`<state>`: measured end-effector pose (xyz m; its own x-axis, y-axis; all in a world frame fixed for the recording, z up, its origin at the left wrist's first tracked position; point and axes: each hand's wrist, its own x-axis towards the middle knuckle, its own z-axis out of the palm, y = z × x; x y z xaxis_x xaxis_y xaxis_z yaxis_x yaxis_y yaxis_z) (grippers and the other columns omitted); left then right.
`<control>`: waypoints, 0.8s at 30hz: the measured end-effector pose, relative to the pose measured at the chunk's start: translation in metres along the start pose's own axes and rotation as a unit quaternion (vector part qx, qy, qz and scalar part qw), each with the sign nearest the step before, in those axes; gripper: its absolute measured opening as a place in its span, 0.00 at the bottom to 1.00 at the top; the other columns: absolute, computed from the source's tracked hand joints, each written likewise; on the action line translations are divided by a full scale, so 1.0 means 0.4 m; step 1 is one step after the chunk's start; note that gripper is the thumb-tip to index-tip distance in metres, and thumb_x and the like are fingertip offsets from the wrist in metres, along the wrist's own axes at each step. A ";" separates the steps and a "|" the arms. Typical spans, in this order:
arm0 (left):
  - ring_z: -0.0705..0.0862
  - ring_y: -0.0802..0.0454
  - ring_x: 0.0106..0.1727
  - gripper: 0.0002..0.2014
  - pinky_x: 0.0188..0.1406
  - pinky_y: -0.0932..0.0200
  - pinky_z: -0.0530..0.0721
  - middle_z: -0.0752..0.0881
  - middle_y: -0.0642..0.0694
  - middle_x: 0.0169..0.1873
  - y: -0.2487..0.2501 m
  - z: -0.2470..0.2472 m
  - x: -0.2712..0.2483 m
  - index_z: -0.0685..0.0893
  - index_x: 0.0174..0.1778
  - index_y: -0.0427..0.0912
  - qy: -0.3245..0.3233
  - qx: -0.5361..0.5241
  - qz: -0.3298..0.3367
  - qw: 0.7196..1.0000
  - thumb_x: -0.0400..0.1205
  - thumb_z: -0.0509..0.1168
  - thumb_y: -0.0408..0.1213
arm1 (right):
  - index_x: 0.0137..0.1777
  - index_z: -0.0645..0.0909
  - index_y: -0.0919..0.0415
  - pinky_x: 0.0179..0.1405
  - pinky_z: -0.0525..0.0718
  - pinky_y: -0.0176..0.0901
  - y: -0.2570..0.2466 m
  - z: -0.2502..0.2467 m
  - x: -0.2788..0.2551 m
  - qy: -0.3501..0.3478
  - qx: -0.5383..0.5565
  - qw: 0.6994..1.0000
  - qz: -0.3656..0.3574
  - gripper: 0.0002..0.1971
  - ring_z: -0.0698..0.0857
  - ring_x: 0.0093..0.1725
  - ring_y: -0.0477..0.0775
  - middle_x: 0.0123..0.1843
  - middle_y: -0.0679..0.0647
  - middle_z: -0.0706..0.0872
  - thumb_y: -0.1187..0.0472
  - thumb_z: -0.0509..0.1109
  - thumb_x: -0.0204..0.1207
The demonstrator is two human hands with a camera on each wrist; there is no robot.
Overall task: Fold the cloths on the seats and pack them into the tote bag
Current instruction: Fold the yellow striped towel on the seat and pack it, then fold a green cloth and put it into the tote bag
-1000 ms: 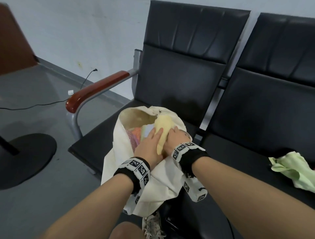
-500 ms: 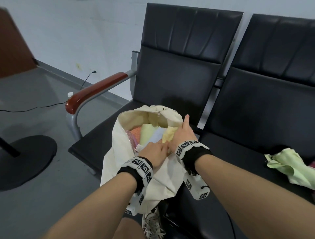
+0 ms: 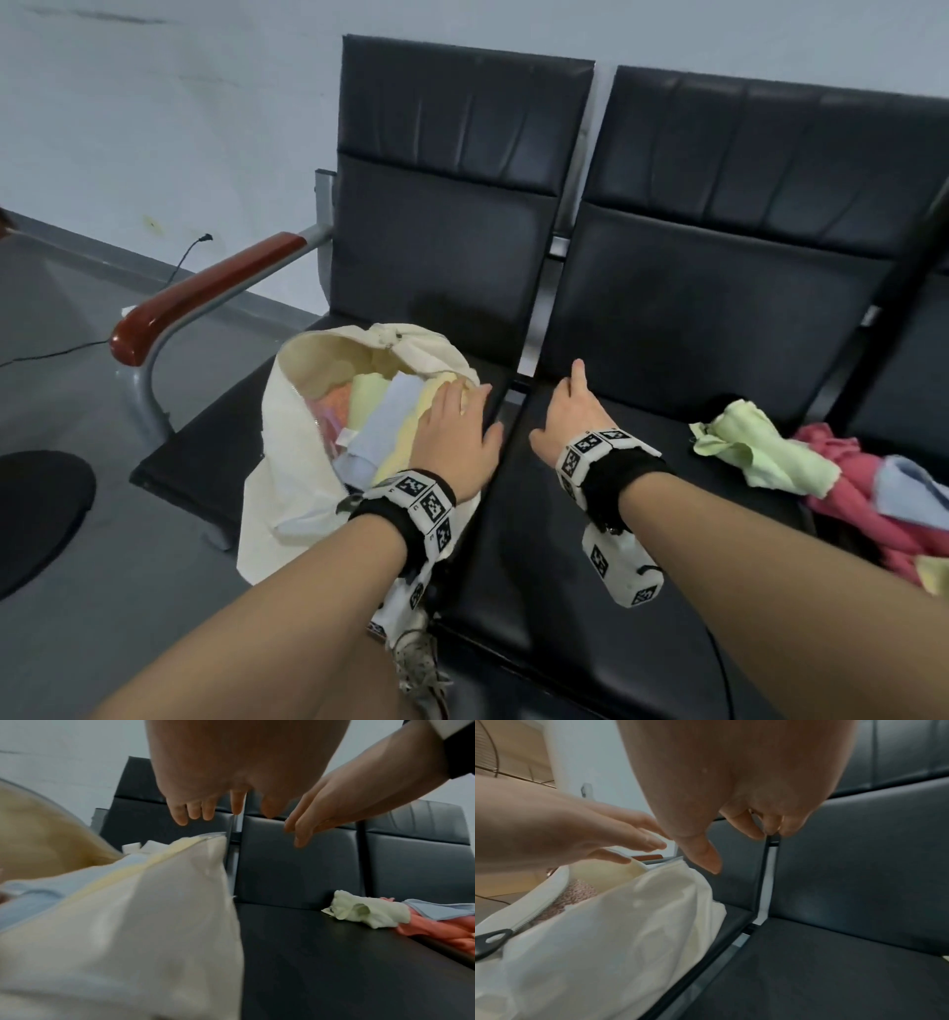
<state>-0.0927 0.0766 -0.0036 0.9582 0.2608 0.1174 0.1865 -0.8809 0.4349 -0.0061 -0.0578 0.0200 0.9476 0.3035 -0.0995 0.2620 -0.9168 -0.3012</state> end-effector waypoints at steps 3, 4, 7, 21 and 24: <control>0.55 0.44 0.86 0.28 0.83 0.46 0.59 0.59 0.41 0.85 0.084 0.027 0.001 0.61 0.85 0.48 -0.010 -0.005 0.038 0.999 0.88 0.55 0.50 | 0.83 0.51 0.73 0.76 0.69 0.46 0.083 -0.033 -0.037 -0.002 -0.020 1.000 0.017 0.44 0.66 0.80 0.60 0.87 0.64 0.39 0.47 0.66 0.79; 0.55 0.44 0.86 0.28 0.83 0.45 0.59 0.59 0.42 0.85 0.113 0.040 0.001 0.61 0.85 0.48 -0.019 -0.006 0.051 0.999 0.88 0.56 0.50 | 0.83 0.51 0.73 0.75 0.69 0.46 0.110 -0.046 -0.054 -0.005 -0.027 0.999 0.032 0.43 0.68 0.79 0.61 0.86 0.64 0.38 0.48 0.67 0.79; 0.53 0.44 0.86 0.30 0.83 0.45 0.59 0.57 0.42 0.86 0.201 0.084 -0.010 0.59 0.86 0.49 -0.063 0.007 0.090 0.994 0.87 0.57 0.50 | 0.83 0.54 0.71 0.74 0.70 0.46 0.210 -0.064 -0.094 0.003 -0.046 0.997 0.065 0.42 0.70 0.78 0.62 0.86 0.62 0.38 0.49 0.68 0.78; 0.45 0.42 0.87 0.36 0.84 0.42 0.55 0.52 0.42 0.86 0.467 0.336 0.012 0.55 0.85 0.52 -0.204 0.109 0.130 0.964 0.82 0.62 0.51 | 0.82 0.59 0.62 0.76 0.67 0.49 0.622 -0.062 -0.135 -0.022 -0.047 0.979 0.196 0.39 0.65 0.80 0.66 0.87 0.61 0.42 0.49 0.70 0.76; 0.44 0.42 0.87 0.37 0.84 0.42 0.54 0.49 0.41 0.87 0.489 0.400 0.045 0.53 0.86 0.52 -0.232 0.118 0.136 0.956 0.83 0.62 0.50 | 0.84 0.56 0.61 0.83 0.58 0.49 0.691 -0.033 -0.093 -0.023 -0.040 0.981 0.187 0.40 0.52 0.85 0.63 0.87 0.62 0.45 0.52 0.70 0.76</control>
<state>-0.0042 -0.1542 -0.0593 0.9613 -0.1452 -0.2342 -0.0919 -0.9702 0.2243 0.0333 -0.3259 -0.0472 0.9715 -0.0486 -0.2320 -0.0872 -0.9833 -0.1595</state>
